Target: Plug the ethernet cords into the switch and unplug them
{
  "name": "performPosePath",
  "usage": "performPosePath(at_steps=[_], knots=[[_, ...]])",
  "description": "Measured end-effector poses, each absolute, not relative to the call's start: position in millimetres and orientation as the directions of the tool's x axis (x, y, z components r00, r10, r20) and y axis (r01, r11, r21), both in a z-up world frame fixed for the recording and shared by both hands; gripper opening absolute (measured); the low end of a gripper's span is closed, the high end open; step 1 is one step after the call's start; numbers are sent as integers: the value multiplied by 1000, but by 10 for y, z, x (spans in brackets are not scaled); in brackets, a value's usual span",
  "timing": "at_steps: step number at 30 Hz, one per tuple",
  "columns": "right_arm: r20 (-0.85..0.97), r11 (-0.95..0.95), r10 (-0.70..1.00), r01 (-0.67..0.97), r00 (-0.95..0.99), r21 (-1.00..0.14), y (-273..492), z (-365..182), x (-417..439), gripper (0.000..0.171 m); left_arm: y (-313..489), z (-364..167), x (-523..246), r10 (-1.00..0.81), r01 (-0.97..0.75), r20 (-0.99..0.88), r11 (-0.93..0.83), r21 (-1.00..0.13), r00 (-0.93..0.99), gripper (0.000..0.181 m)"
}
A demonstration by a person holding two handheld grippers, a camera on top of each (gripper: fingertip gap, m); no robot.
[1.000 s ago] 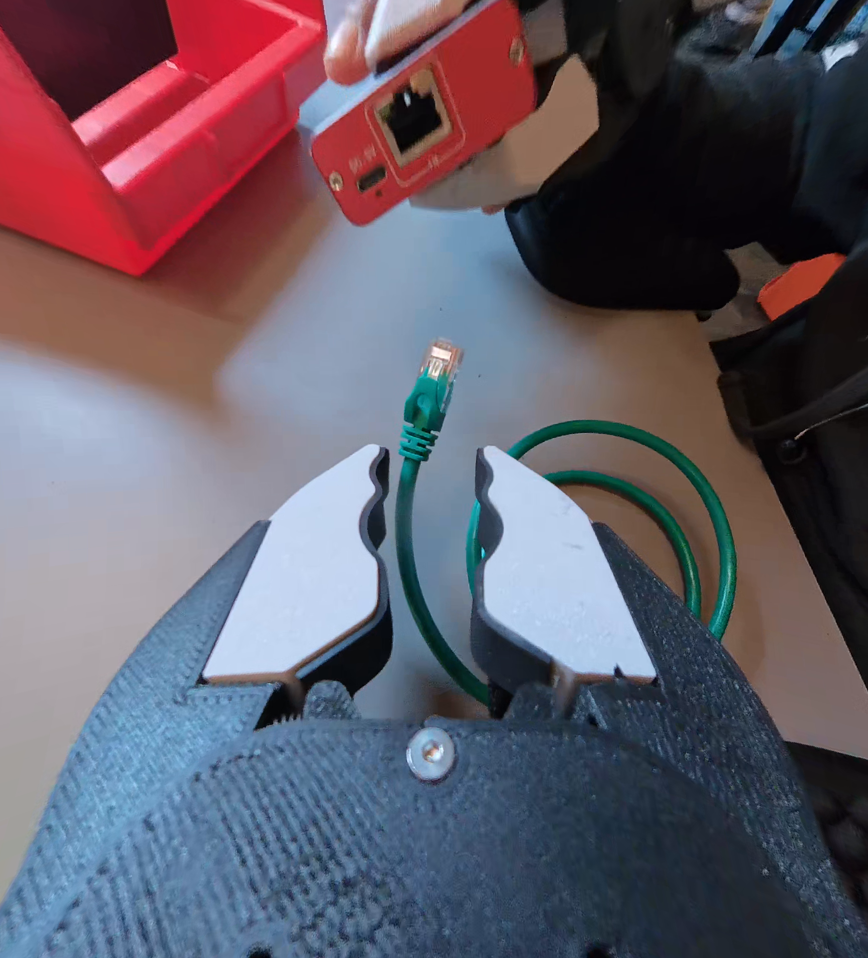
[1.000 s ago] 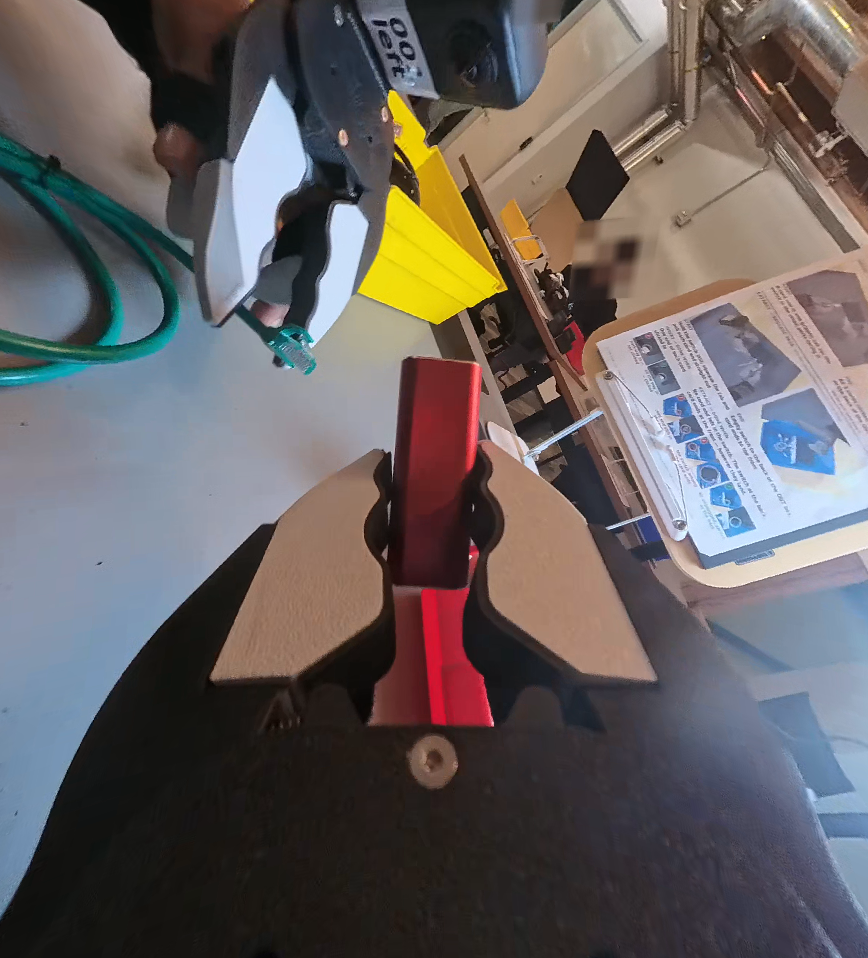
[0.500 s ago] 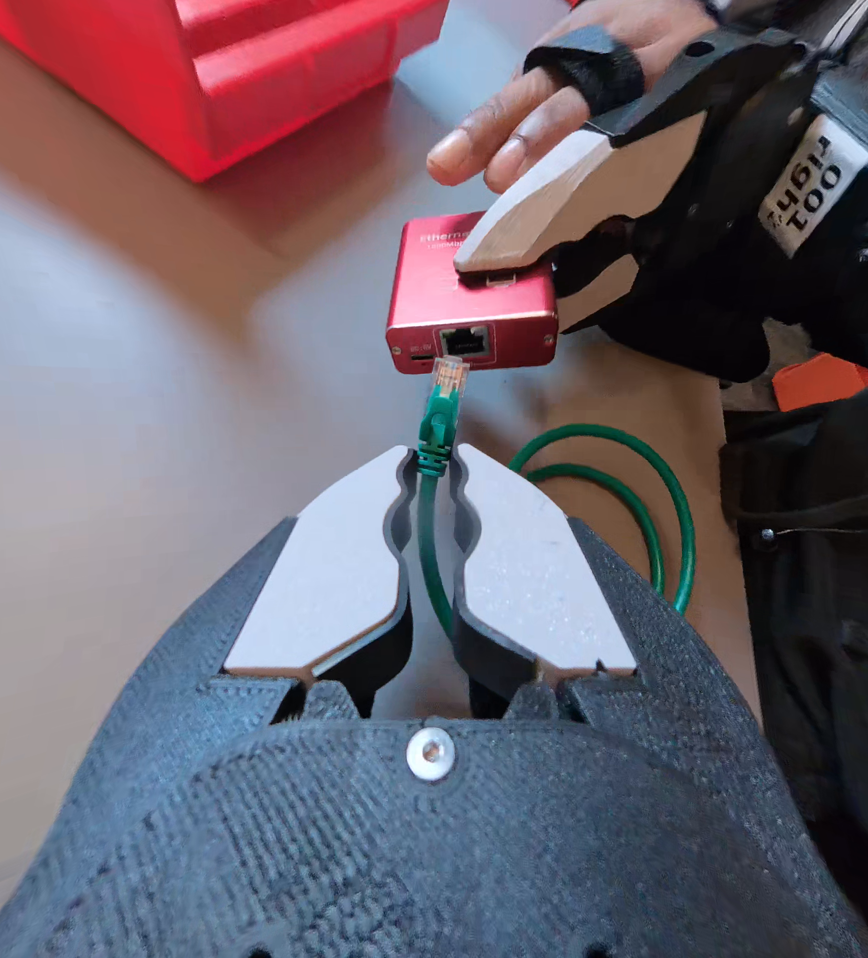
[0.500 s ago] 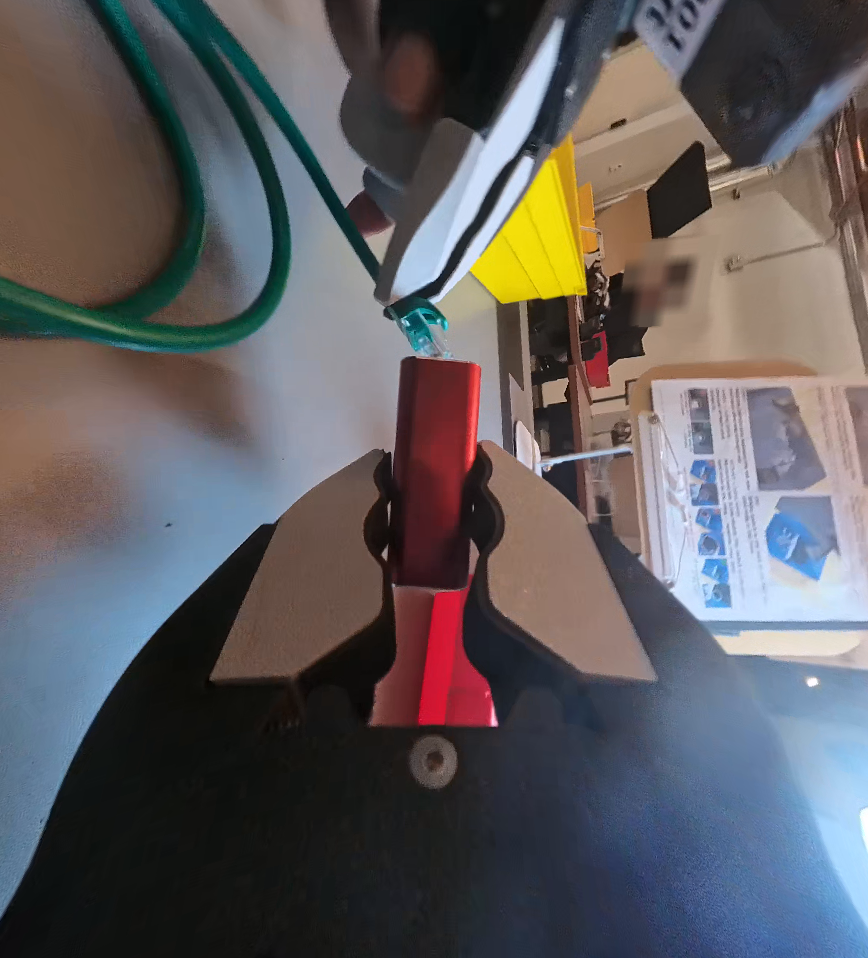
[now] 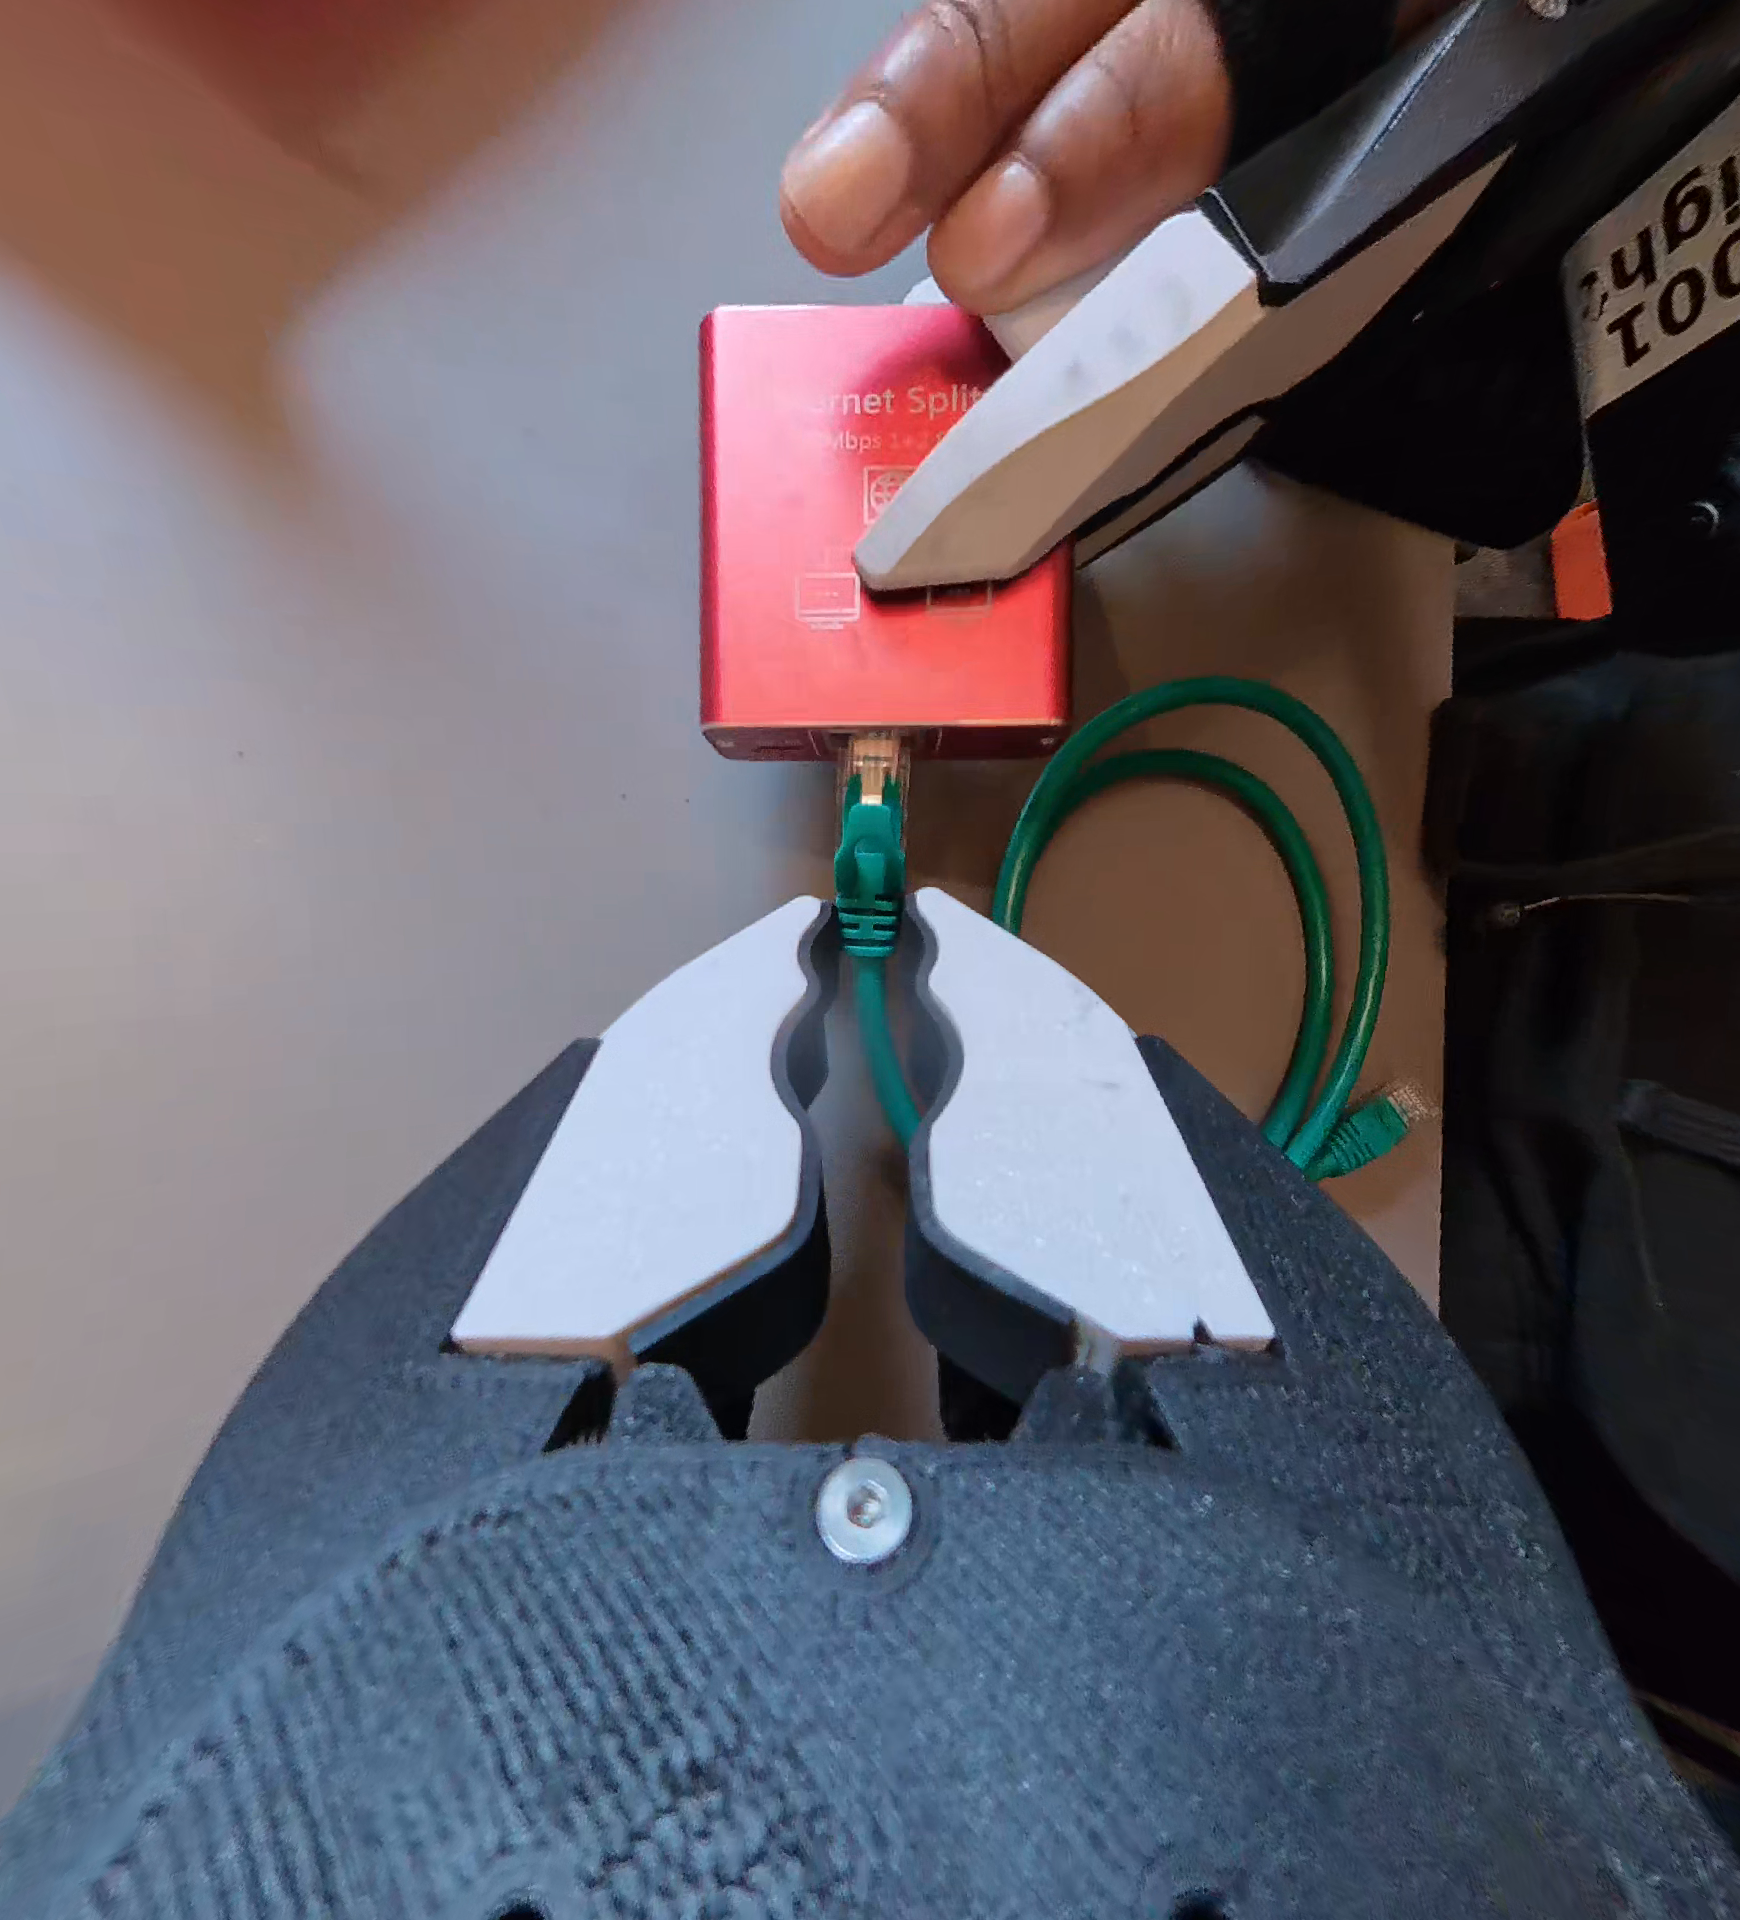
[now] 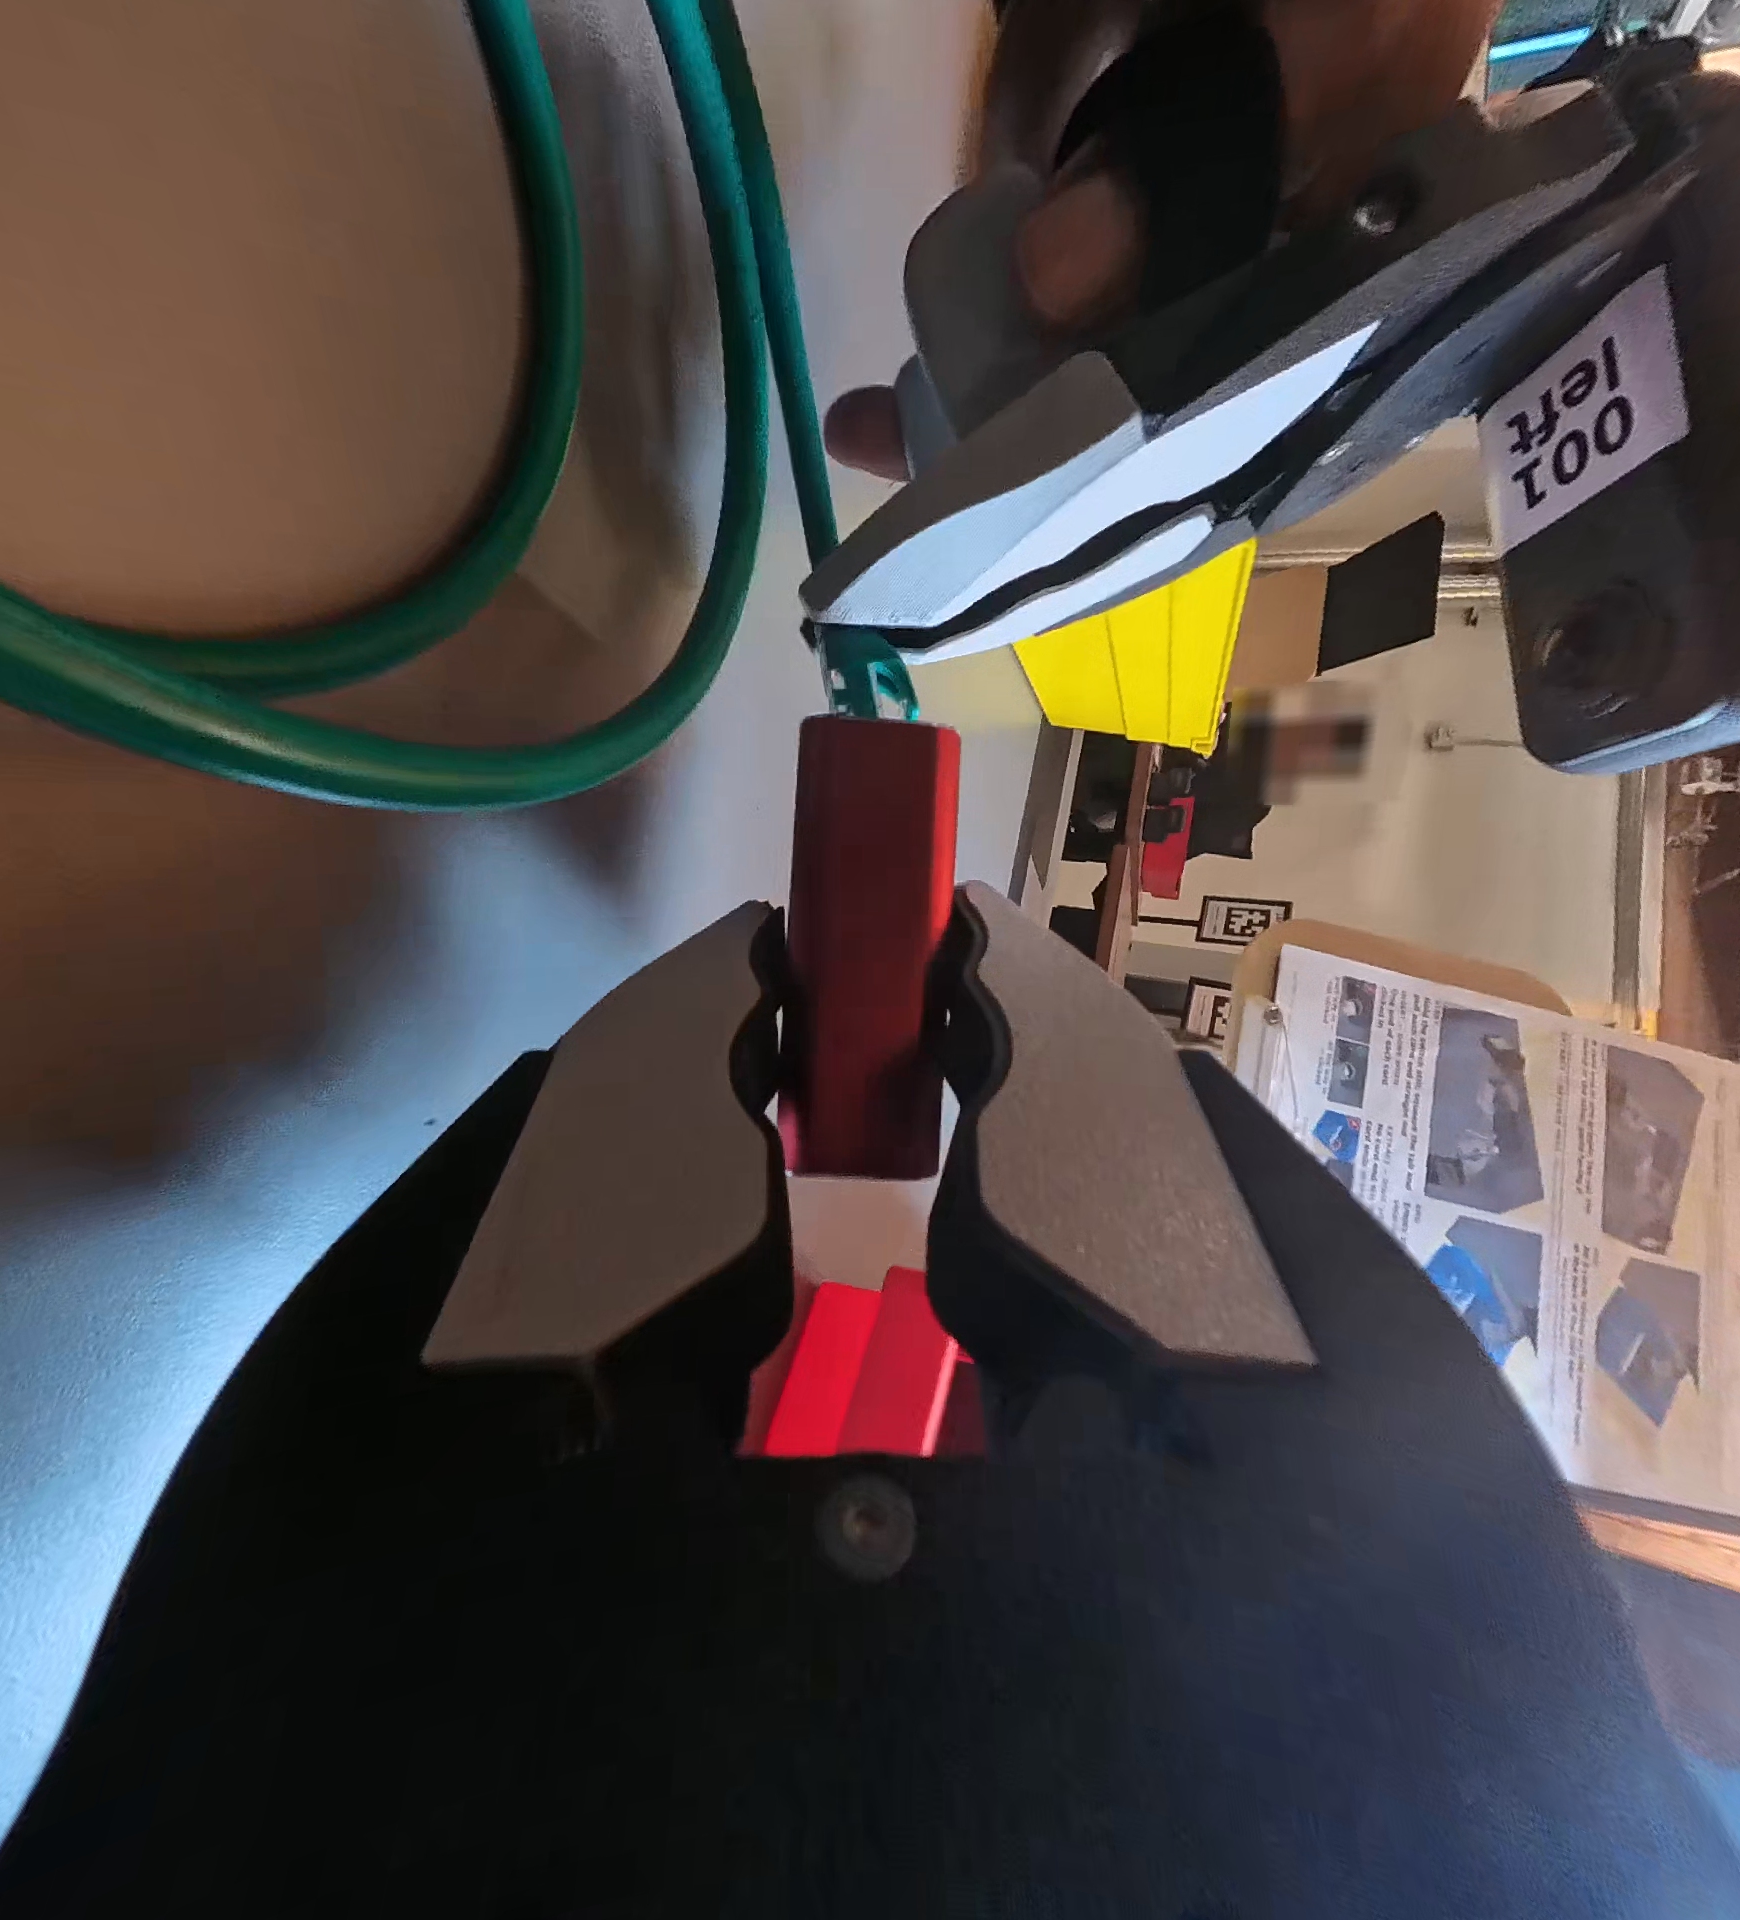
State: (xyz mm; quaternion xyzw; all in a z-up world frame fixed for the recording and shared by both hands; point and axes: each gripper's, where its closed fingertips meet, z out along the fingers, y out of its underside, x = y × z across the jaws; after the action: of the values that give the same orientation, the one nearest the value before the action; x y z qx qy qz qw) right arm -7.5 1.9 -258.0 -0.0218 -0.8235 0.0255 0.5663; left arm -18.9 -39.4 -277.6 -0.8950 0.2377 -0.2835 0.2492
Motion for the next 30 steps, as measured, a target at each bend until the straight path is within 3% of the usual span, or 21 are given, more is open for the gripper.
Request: performPosePath(at_steps=[8, 14, 19, 25, 30], knots=[[923, 993, 9, -105, -384, -53, -148, -2461, 6, 26, -454, -2636, -71, -650, -305, 386, -694, -652, 655, 10], [900, 974, 35, -187, -434, -128, -376, -2343, 183, 26, -487, -2527, 73, -703, -266, 403, -637, -724, 586, 10], [910, 960, 186, -130, -371, -249, -250, -2110, 147, 26, -434, -2234, 42, -692, -123, 450, -609, -783, 564, 10], [934, 979, 198, 24, -297, -200, 24, -2099, -41, 33, -446, -2167, -12, -667, -54, 483, -615, -787, 567, 11], [920, 984, 160, -20, -357, -179, -71, -2167, -29, 30, -467, -2238, -13, -668, -85, 453, -609, -788, 591, 10]])
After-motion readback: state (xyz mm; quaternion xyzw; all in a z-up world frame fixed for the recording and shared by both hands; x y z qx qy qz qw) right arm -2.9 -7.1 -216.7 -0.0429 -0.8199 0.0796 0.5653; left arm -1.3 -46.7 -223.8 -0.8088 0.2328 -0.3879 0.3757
